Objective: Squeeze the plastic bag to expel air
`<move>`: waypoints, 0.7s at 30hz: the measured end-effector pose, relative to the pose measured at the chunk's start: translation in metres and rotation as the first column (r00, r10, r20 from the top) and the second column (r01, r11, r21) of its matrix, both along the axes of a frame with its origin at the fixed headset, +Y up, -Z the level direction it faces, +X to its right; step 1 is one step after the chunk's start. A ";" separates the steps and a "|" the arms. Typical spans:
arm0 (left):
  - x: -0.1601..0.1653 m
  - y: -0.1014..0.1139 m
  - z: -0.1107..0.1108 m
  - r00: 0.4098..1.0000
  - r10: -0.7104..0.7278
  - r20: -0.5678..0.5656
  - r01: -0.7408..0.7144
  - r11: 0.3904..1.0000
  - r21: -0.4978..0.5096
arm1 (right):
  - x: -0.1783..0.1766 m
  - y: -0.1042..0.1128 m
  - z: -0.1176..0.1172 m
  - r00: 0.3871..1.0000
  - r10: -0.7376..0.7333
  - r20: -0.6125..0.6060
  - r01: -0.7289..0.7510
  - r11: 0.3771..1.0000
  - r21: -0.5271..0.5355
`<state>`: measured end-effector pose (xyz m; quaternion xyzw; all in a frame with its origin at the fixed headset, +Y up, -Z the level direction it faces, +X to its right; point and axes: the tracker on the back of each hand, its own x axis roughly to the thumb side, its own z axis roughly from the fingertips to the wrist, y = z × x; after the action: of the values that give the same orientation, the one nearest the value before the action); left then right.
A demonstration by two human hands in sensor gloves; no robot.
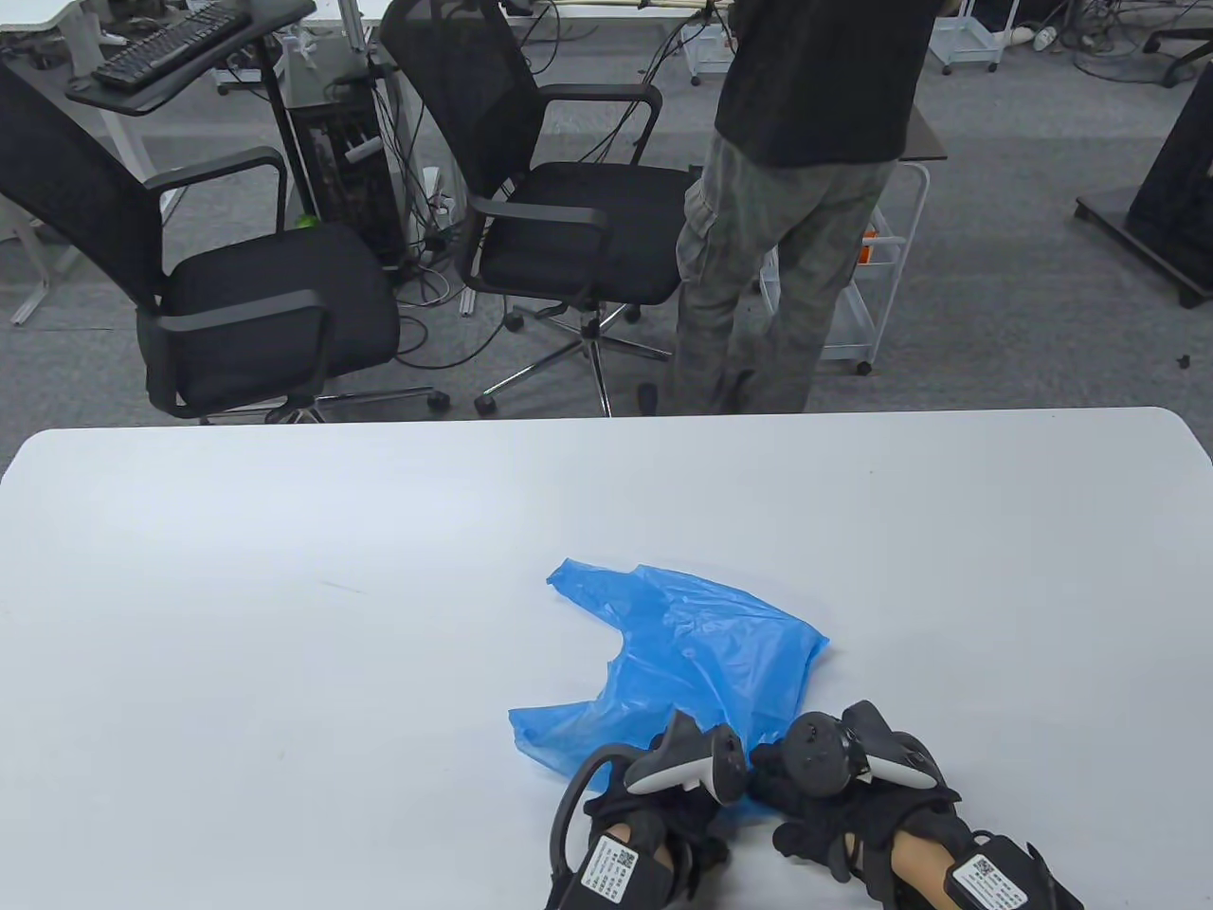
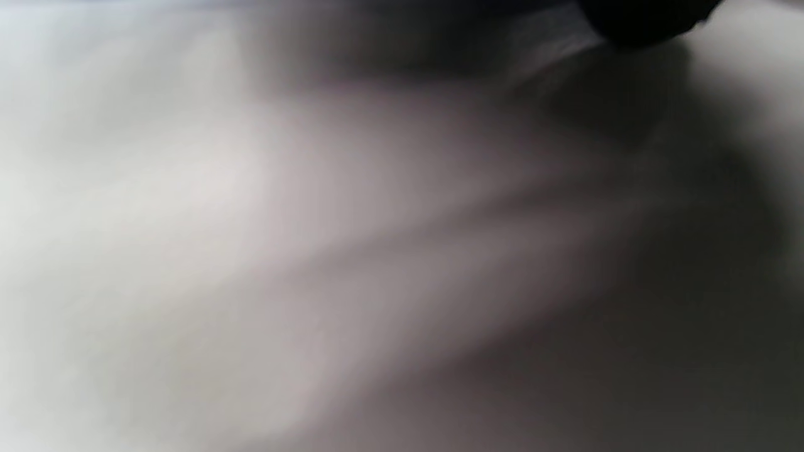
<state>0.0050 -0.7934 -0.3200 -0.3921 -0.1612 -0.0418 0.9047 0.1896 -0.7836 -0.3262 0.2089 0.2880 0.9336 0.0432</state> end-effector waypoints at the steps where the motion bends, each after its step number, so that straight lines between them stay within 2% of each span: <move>1: -0.005 0.001 0.000 1.000 -0.010 -0.008 0.010 1.000 0.008 | 0.000 0.000 0.000 1.000 0.008 -0.005 -0.008 1.000 0.004; 4: -0.025 0.003 0.001 0.996 -0.074 -0.042 0.074 0.997 -0.012 | 0.001 0.000 0.000 1.000 0.007 -0.004 -0.007 1.000 0.006; 11: -0.089 0.007 0.007 0.981 -0.078 -0.176 0.070 0.996 -0.053 | 0.002 0.001 0.000 1.000 0.021 0.005 -0.021 1.000 0.007; 15: -0.123 0.009 0.010 0.966 0.013 -0.259 -0.022 0.999 -0.032 | 0.004 0.001 0.001 1.000 0.028 0.012 -0.028 1.000 0.008; 16: -0.135 0.010 0.012 0.955 0.004 -0.297 -0.009 1.000 -0.013 | 0.004 0.001 0.001 0.999 0.028 0.015 -0.028 1.000 0.008; 18: -0.150 0.011 0.012 0.950 0.029 -0.312 -0.038 0.999 -0.022 | 0.006 0.001 0.001 0.999 0.031 0.018 -0.032 0.999 0.009; 21: -0.157 0.012 0.013 0.912 0.129 -0.389 -0.145 0.989 -0.011 | 0.008 0.000 0.002 0.999 0.030 0.024 -0.030 1.000 0.009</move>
<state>-0.1518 -0.7817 -0.3070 -0.3983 -0.0072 0.1031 0.9114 0.1978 -0.7833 -0.3246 0.1937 0.2864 0.9378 0.0318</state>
